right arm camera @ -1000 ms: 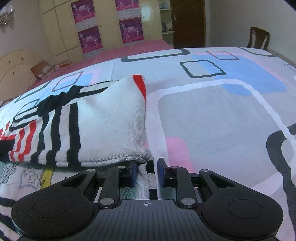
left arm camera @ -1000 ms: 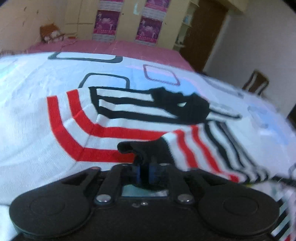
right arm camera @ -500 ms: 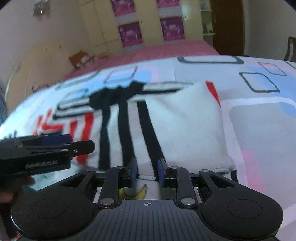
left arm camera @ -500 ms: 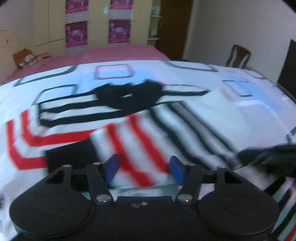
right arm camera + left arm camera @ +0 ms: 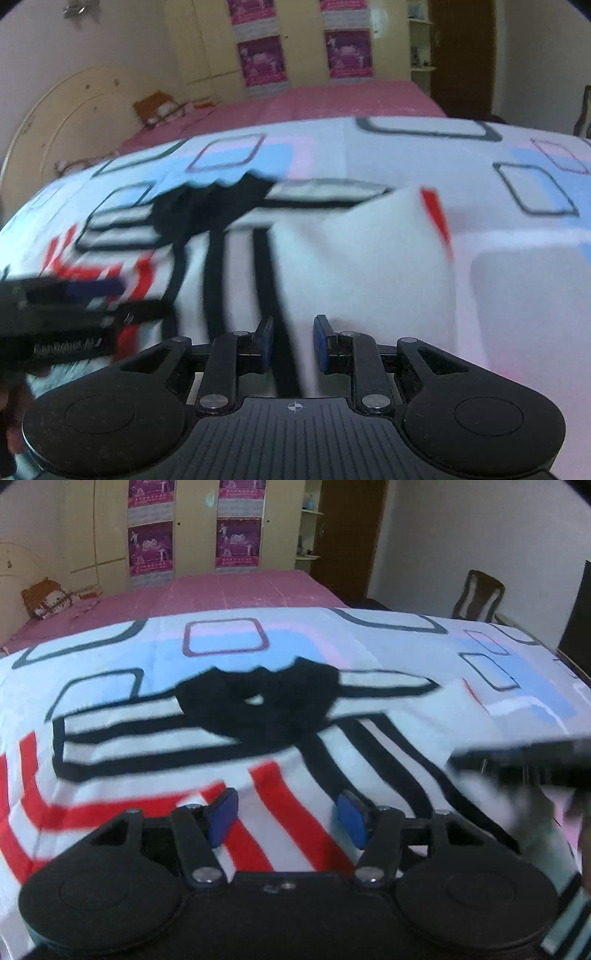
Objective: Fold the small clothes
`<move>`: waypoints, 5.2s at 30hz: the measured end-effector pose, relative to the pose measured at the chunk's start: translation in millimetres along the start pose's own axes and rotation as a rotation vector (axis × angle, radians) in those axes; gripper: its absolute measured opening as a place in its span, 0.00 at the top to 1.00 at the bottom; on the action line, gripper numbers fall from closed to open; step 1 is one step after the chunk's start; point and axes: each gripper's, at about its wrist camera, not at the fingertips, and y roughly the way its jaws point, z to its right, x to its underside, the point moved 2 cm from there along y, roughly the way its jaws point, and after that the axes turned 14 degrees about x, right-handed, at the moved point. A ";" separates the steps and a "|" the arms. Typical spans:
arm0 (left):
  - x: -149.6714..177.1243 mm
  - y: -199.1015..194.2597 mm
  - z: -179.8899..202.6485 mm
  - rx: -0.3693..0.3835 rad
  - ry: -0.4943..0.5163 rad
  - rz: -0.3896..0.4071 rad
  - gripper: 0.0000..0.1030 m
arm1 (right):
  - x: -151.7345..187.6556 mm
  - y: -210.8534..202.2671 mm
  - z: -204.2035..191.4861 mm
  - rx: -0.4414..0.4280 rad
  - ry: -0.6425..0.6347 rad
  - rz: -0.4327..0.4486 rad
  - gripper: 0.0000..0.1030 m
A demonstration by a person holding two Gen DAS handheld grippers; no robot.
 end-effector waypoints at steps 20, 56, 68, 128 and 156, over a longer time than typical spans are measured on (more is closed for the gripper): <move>23.8 -46.2 8.0 -0.047 -0.027 0.078 0.35 | 12.6 -29.1 48.6 0.100 0.029 0.038 0.78; 183.9 -298.4 -278.8 -0.340 -1.051 0.559 0.40 | 42.1 -48.7 -84.4 0.019 -0.045 -0.069 0.51; 144.2 -288.2 -290.9 -0.271 -0.926 0.596 0.95 | 22.2 -47.5 -71.2 0.064 0.081 -0.077 0.51; 96.4 -144.9 -138.5 -0.143 -0.278 0.063 0.83 | 29.5 -39.9 -31.3 -0.133 0.217 -0.095 0.78; 60.7 -104.7 -98.4 -0.148 -0.147 0.006 0.56 | 33.6 -33.8 -63.6 0.038 -0.086 -0.052 0.84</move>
